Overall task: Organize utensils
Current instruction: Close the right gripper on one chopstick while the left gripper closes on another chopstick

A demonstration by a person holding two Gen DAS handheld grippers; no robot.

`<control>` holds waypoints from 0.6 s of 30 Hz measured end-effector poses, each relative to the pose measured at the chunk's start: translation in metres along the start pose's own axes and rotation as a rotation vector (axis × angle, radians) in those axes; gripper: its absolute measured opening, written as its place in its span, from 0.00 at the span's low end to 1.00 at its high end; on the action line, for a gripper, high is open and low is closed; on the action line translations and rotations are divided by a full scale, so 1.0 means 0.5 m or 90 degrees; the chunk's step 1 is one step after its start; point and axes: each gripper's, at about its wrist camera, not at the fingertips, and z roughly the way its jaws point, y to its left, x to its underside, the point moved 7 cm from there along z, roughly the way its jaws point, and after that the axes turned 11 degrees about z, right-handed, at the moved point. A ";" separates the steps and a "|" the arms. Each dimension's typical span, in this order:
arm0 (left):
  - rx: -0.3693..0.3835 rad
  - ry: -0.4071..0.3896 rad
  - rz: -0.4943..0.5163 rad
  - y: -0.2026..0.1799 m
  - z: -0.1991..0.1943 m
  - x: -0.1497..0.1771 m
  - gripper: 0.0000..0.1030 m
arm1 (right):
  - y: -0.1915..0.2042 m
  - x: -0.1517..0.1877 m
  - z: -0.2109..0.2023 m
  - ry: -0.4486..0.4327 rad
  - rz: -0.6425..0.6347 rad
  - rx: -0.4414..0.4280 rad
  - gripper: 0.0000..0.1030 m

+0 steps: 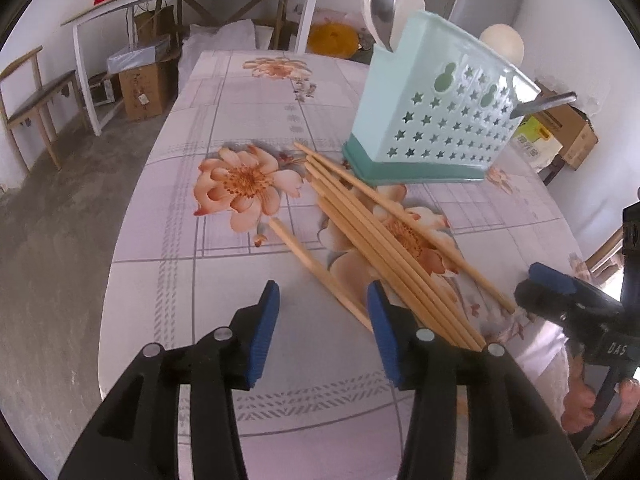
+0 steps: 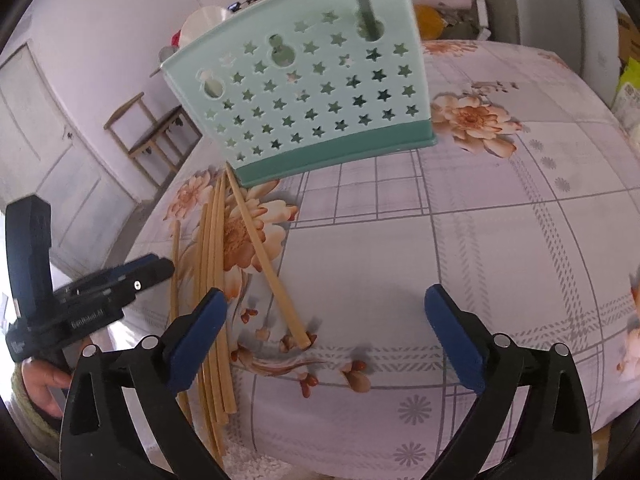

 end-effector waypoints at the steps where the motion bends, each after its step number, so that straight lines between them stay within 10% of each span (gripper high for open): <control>1: -0.005 0.002 0.000 -0.002 0.001 0.001 0.43 | -0.002 -0.001 0.000 -0.004 0.001 0.009 0.92; 18: -0.079 -0.003 0.025 0.003 0.017 -0.012 0.20 | -0.024 -0.010 -0.007 0.000 -0.004 0.054 0.92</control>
